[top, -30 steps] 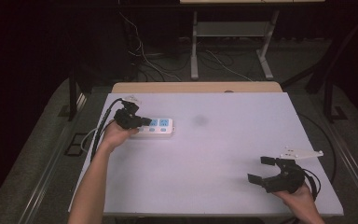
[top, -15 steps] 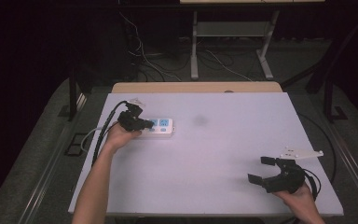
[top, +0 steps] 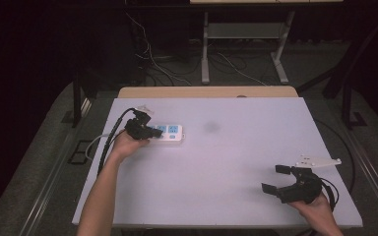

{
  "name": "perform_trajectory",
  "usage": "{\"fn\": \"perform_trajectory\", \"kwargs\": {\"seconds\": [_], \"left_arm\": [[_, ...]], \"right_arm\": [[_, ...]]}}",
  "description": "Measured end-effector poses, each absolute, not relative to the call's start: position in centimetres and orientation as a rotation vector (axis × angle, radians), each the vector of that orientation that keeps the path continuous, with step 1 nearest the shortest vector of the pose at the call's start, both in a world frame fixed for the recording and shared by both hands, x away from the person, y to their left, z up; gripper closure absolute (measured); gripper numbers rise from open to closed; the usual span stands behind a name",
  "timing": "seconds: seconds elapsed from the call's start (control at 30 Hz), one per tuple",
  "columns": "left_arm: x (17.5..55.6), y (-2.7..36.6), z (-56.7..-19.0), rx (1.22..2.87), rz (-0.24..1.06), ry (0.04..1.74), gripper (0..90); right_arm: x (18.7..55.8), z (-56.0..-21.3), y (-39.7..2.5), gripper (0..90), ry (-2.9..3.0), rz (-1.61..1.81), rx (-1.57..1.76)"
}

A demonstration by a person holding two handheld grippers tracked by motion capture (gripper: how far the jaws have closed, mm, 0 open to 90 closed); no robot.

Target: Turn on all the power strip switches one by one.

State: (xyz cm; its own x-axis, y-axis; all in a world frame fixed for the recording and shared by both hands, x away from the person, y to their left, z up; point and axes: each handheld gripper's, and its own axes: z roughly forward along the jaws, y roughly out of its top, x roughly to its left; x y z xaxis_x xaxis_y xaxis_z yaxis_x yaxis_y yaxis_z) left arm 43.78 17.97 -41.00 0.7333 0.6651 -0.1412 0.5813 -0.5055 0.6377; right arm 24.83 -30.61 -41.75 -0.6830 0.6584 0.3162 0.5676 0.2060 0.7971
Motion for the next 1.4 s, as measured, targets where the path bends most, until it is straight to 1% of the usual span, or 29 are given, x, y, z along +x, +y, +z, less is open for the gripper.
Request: {"fn": "perform_trajectory", "kwargs": {"seconds": [0.43,0.83,0.93,1.0,1.03,1.23,1.4], "left_arm": [[44.0,18.0,-41.1,2.279,0.135,0.906,89.4],[44.7,18.4,-41.3,2.265,0.050,0.932,89.6],[44.7,18.0,-41.3,2.278,0.058,0.929,89.7],[44.8,17.7,-41.5,2.258,0.045,0.930,89.7],[44.8,17.5,-41.5,2.256,0.066,0.933,89.7],[44.8,16.9,-41.1,2.306,0.096,0.930,89.6],[44.7,16.9,-41.1,2.300,0.107,0.935,89.5]], "right_arm": [[24.8,-41.8,-30.5,0.5,2.376,1.485,1.204],[24.8,-41.8,-30.5,0.5,2.381,1.486,1.197],[24.8,-41.8,-30.5,0.5,2.378,1.491,1.199],[24.8,-41.8,-30.6,0.5,2.376,1.491,1.198],[24.8,-41.7,-30.6,0.5,2.375,1.491,1.198],[24.8,-41.7,-30.8,0.5,2.365,1.496,1.201],[24.8,-41.7,-30.7,0.5,2.368,1.493,1.201]]}}
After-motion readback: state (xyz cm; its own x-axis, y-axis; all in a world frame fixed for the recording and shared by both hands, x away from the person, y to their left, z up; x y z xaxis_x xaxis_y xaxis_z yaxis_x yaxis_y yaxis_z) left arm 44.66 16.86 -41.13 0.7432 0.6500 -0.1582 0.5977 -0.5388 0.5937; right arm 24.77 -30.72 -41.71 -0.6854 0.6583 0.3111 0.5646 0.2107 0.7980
